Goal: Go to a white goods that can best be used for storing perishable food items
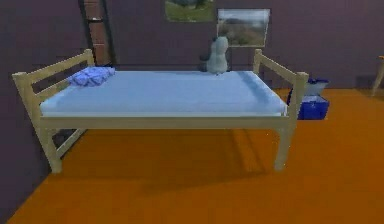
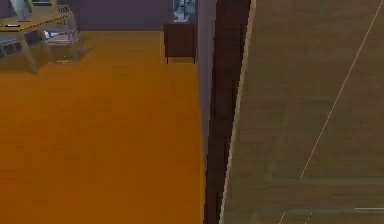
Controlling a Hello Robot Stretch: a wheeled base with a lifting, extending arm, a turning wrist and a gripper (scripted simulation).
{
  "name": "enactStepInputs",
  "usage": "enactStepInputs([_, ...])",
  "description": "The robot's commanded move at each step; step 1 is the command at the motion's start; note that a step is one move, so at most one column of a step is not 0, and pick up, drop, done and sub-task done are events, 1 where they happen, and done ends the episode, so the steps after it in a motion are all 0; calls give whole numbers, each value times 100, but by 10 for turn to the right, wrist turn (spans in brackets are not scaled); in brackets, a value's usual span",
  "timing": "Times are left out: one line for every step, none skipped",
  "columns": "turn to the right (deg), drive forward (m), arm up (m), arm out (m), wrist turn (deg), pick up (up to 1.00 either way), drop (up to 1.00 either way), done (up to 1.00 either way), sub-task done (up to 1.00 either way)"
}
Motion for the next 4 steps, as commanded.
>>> enactStepInputs([210, 0, 0, 0, 0, 0, 0, 0, 0])
enactStepInputs([0, 80, 0, 0, 0, 0, 0, 0, 0])
enactStepInputs([450, 0, 0, 0, 0, 0, 0, 0, 0])
enactStepInputs([120, 0, 0, 0, 0, 0, 0, 0, 0])
